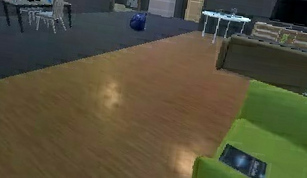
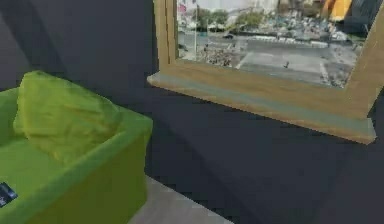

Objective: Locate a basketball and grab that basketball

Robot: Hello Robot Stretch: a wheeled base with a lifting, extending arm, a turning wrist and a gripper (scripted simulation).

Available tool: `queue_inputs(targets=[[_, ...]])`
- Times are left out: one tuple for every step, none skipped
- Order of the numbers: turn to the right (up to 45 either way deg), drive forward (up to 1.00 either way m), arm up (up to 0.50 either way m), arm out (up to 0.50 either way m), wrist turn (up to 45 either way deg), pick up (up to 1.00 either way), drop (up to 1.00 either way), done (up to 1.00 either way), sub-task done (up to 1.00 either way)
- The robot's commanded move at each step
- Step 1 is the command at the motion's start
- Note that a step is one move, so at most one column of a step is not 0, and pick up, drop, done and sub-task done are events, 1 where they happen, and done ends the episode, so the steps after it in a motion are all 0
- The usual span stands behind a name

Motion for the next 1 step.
queue_inputs(targets=[[0.0,1.0,0.0,0.0,0.0,0.0,0.0,0.0,0.0]])
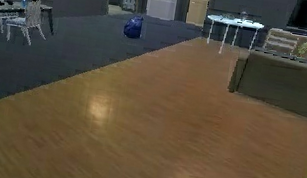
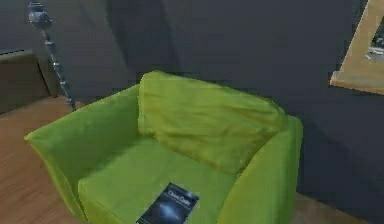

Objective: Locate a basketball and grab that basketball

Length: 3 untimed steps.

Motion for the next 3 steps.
queue_inputs(targets=[[0.0,1.0,0.0,0.0,0.0,0.0,0.0,0.0,0.0],[0.0,1.0,0.0,0.0,0.0,0.0,0.0,0.0,0.0],[0.0,1.0,0.0,0.0,0.0,0.0,0.0,0.0,0.0]])
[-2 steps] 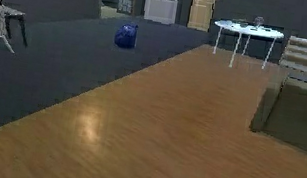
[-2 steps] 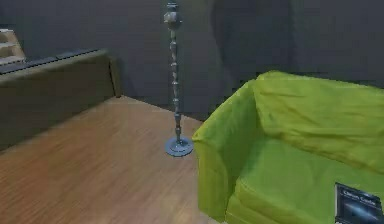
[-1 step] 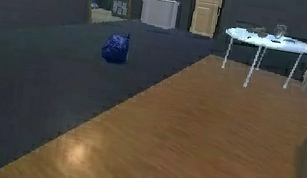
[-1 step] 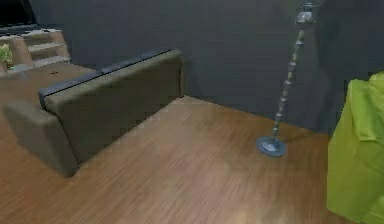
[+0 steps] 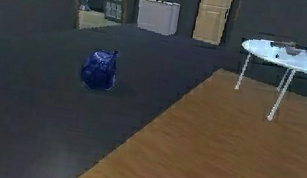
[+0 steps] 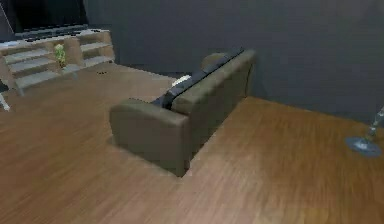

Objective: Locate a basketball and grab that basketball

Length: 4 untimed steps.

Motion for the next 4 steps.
queue_inputs(targets=[[0.0,1.0,0.0,0.0,0.0,0.0,0.0,0.0,0.0],[-3.0,0.0,0.0,0.0,0.0,0.0,0.0,0.0,0.0],[3.0,0.0,0.0,0.0,0.0,0.0,0.0,0.0,0.0],[0.0,1.0,0.0,0.0,0.0,0.0,0.0,0.0,0.0]])
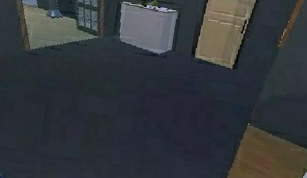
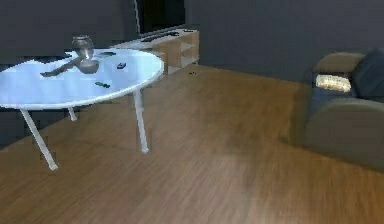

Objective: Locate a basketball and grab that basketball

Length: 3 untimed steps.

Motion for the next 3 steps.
queue_inputs(targets=[[0.0,0.5,0.0,0.0,0.0,0.0,0.0,0.0,0.0],[3.0,0.0,0.0,0.0,0.0,0.0,0.0,0.0,0.0],[0.0,0.05,0.0,0.0,0.0,0.0,0.0,0.0,0.0]])
